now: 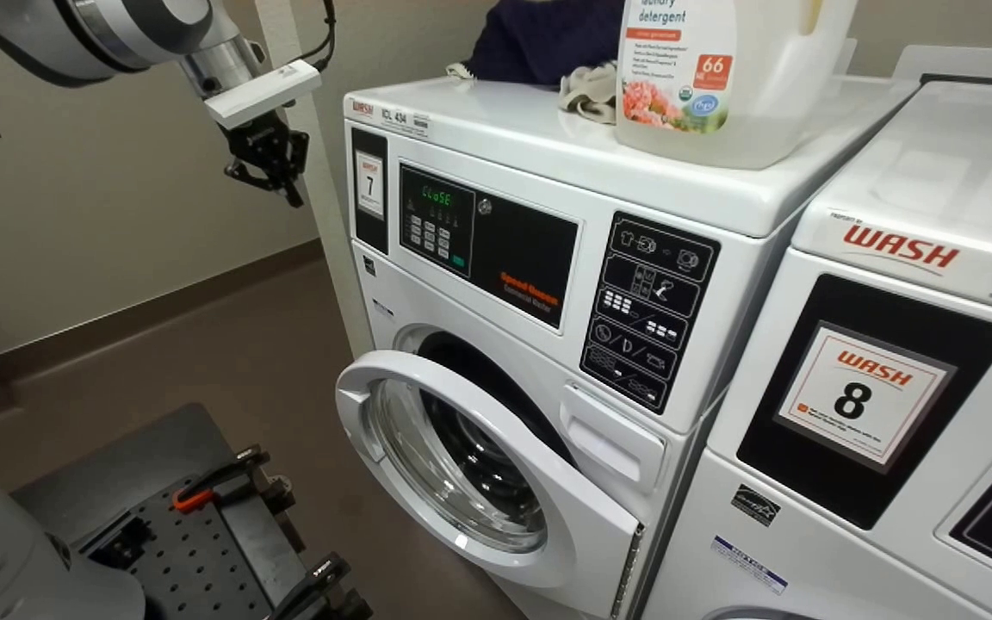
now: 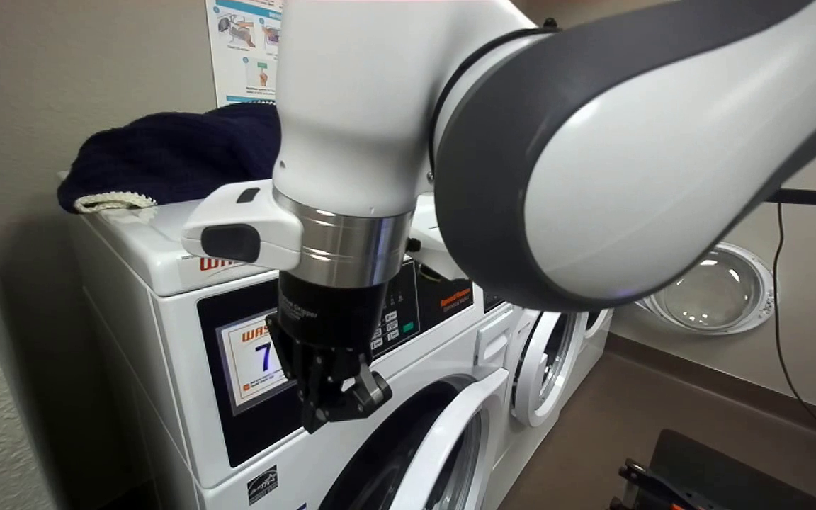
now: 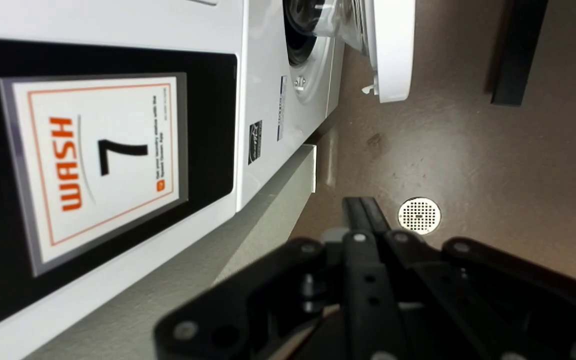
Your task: Press a button on the washing machine
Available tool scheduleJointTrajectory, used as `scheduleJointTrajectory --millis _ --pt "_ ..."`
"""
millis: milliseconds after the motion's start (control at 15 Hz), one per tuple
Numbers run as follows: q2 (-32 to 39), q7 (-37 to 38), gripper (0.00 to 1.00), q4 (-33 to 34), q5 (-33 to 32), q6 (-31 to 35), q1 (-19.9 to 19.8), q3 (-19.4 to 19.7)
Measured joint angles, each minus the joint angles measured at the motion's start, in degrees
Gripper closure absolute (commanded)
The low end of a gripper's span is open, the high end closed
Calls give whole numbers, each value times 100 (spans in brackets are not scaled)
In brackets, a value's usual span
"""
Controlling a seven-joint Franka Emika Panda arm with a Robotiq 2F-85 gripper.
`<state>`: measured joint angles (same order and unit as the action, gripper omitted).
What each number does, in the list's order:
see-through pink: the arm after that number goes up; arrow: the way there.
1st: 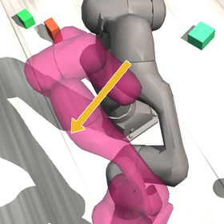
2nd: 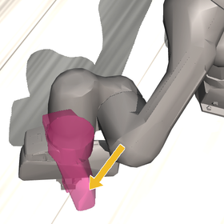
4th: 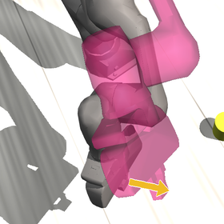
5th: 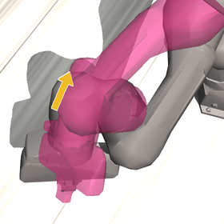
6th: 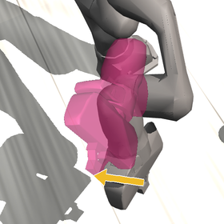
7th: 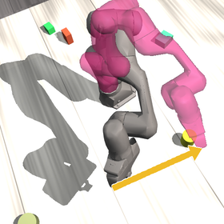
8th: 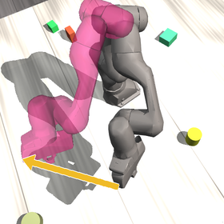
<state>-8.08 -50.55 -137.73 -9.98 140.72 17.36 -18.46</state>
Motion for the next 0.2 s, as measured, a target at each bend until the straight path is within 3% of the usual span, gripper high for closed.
scheduleJointTrajectory --millis 200 --pt "-39 0 100 52 0 -69 47 46"
